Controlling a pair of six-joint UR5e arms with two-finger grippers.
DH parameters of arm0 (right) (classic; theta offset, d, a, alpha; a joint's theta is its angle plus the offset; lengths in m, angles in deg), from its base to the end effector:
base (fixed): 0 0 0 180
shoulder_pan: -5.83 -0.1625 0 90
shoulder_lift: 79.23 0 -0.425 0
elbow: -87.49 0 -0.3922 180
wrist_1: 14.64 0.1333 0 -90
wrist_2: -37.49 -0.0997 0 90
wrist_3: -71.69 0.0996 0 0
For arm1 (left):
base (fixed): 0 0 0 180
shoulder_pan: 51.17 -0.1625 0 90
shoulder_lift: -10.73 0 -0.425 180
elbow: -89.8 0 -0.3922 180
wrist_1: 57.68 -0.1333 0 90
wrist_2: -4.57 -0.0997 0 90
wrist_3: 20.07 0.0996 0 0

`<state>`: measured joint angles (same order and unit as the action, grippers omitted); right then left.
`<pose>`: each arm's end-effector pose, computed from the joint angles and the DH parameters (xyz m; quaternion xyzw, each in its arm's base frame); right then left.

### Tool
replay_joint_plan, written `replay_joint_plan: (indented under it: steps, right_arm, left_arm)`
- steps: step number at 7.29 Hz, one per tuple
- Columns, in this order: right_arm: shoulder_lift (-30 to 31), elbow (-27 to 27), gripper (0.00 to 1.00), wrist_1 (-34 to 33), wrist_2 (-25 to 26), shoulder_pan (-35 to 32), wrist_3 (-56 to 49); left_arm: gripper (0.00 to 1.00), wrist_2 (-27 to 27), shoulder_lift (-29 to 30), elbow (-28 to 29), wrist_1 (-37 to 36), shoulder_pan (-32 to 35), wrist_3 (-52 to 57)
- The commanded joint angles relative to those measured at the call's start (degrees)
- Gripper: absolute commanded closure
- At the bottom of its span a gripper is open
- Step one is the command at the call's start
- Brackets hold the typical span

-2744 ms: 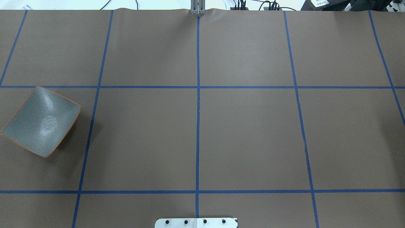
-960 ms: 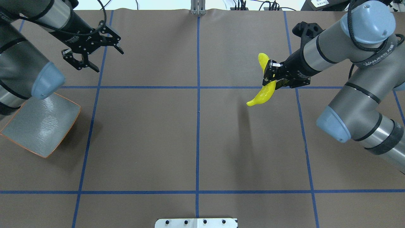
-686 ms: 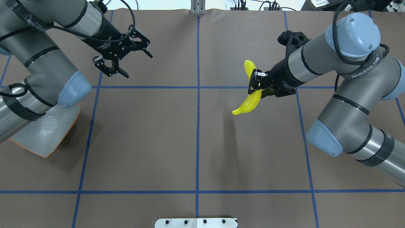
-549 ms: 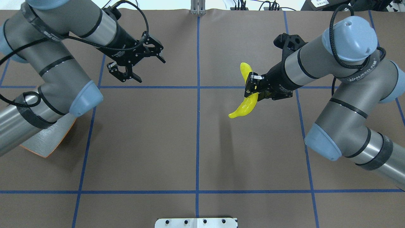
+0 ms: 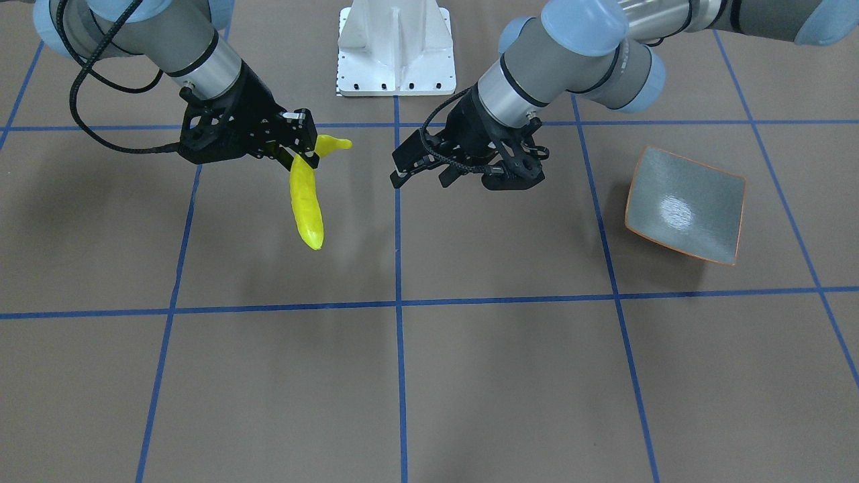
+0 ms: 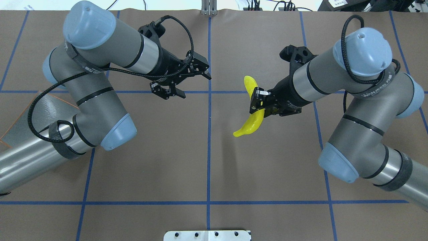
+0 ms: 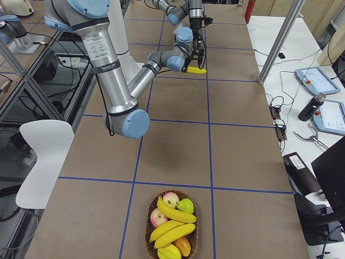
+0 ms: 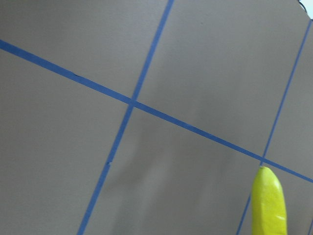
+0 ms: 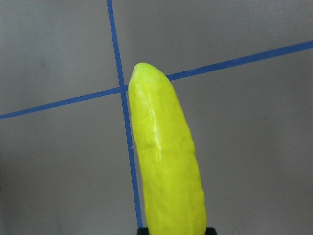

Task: Transfer all bananas from basket to plate

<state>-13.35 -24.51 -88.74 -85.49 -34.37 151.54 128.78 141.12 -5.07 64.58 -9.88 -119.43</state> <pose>-0.3813 -0.4258 0.2189 -0.0100 -0.5506 0.0718 0.8316 0.4400 -0.4893 0.1281 -0.0559 0.6384 -0.1524 0.7524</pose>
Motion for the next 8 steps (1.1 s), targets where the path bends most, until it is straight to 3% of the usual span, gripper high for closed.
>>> replay_joint_plan:
  steps: [1,3,8]
  right_arm:
    - [-1.4,-0.1,1.0,0.0,0.3,1.7,0.0]
    - [-2.4,-0.1,1.0,0.0,0.4,1.7,0.0]
    - [-3.2,-0.1,1.0,0.0,1.9,1.9,-0.9]
  left_arm:
    - [0.0,-1.0,4.4,4.0,0.4,-1.7,-0.1]
    - [0.0,-6.2,6.8,5.5,0.3,-5.4,-1.6]
    - [0.03,-6.9,10.6,9.6,0.6,-6.6,-3.0]
